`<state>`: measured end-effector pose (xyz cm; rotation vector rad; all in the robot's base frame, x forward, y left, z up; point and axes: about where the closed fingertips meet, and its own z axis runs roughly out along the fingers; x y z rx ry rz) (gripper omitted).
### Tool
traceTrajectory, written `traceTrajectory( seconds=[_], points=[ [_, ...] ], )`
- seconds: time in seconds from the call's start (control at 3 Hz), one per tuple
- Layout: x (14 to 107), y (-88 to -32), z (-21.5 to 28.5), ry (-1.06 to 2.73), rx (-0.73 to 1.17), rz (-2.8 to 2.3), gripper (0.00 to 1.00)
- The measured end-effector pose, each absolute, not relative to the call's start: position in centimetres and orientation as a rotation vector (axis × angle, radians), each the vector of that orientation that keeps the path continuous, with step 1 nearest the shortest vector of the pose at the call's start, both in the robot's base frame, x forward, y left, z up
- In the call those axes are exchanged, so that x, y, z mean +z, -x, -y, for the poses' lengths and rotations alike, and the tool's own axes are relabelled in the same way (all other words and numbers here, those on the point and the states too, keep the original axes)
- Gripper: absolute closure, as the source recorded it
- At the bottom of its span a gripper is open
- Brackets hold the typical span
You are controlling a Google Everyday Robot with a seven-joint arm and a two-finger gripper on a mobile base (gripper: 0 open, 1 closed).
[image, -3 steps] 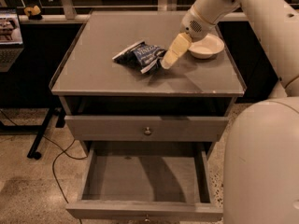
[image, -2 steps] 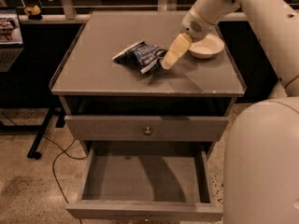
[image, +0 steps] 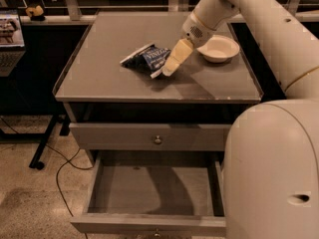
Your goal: Place blue chip bag into middle drawer
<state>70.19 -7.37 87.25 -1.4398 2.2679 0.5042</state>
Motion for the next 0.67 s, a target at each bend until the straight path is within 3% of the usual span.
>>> traceTrajectory(
  seconds=[0.67],
  points=[
    [85.84, -71.32, 4.56, 1.523, 0.544, -2.248, 0.0]
  ],
)
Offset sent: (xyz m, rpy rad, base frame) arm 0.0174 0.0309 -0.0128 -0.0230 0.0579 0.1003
